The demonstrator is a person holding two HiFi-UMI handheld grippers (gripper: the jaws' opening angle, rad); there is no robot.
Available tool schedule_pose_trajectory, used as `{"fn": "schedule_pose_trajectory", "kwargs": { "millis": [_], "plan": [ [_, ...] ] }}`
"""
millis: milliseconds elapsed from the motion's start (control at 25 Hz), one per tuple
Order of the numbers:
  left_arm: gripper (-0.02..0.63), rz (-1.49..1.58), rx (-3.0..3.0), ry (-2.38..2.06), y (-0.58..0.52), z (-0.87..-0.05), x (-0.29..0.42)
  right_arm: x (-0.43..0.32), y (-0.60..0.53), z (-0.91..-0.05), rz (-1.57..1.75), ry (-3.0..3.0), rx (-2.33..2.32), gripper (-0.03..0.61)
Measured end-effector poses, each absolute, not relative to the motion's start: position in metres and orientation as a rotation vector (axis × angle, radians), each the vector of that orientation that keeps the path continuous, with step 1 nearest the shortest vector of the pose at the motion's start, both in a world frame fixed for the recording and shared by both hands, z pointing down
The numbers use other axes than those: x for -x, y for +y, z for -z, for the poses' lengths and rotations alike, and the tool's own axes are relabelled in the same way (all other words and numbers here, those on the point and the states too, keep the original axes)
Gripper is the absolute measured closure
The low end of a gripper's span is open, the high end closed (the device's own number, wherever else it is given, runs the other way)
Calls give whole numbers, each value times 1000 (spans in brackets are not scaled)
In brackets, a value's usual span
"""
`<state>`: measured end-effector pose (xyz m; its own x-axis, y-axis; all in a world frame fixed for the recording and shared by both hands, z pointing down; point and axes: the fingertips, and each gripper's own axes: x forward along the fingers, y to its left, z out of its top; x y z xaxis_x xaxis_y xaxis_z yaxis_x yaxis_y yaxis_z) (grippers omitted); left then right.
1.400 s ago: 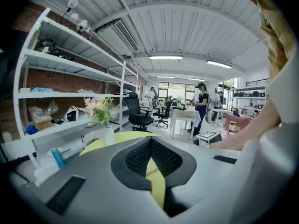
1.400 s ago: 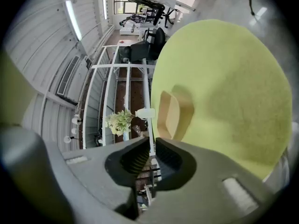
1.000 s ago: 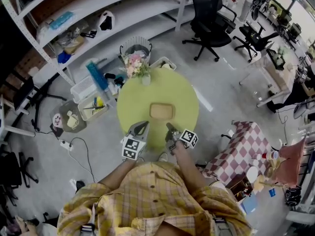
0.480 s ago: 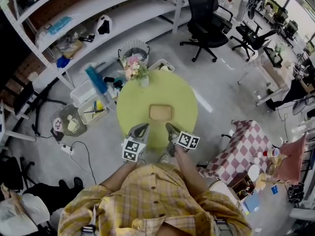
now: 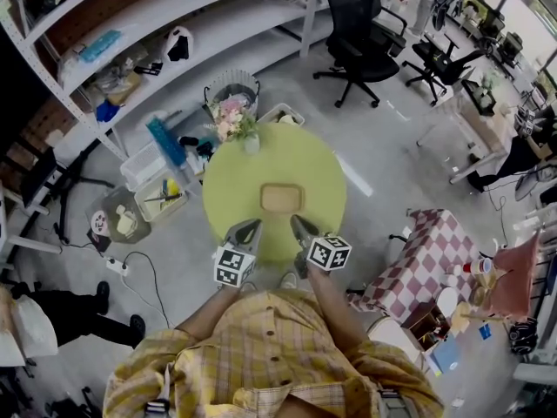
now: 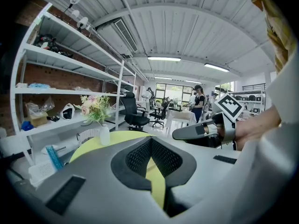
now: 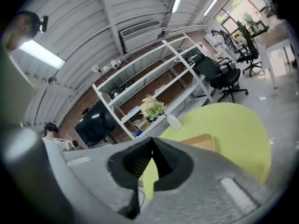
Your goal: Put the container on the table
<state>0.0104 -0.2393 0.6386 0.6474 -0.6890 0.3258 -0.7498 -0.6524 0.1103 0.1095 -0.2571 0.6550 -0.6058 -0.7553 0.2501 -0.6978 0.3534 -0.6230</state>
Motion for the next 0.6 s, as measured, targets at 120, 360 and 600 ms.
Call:
{"fn": "schedule_pose_trajectory", "kwargs": {
  "millis": [120,360,600],
  "plan": [
    [609,-370,-2635,-1166,-241,-637,-11,-106,-252,-650,1024,2576,1363,580],
    [609,-374,-2653,-1144,-242,-636,-15,-107,-253,-634,963,2586,1350,580],
    [609,-395,-2677,-1138,-243,-640,-13,-99,-252,-627,809,2711,1403,580]
  ]
}}
